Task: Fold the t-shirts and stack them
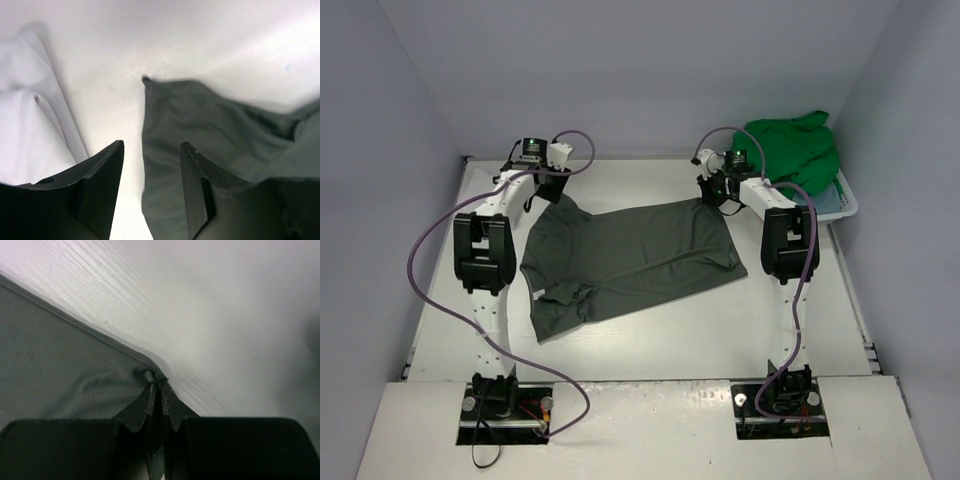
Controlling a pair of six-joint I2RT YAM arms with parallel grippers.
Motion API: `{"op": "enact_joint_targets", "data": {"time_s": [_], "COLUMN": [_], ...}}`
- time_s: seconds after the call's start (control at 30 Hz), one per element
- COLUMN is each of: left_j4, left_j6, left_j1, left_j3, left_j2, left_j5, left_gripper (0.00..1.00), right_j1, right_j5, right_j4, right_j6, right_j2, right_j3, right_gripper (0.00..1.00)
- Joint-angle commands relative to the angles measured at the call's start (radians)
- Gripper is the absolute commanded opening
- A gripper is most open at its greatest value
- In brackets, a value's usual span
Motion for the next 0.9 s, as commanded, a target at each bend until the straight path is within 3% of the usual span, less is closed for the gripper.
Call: {"op": "enact_joint_targets", "data": {"time_s": [0.0, 0.43, 0.87], "left_j4": [0.048, -0.113, -0.315], "left_j6": [-0.025, -0.082, -0.054], "left_j1": [0.008, 0.051, 0.060], "left_j3": [0.100, 0.421, 0.481], "left_j2": [0.025, 0.267, 0.310], "left_j5": [-0.011, 0.051, 0.308], "left_gripper": [0.44, 0.45, 0.45], "right_j1": [0.010, 0.008, 0.011], "right_j5": [-0.016, -0.027, -0.025], "right_j4": [-0.053, -0.039, -0.036], "right_j6": [0.008, 0.005, 0.011], "right_j2": [-0.046, -0.104, -0.103], "right_j3": [-0.035, -0.101, -0.098], "right_gripper": [0.00, 0.00, 0.00]}}
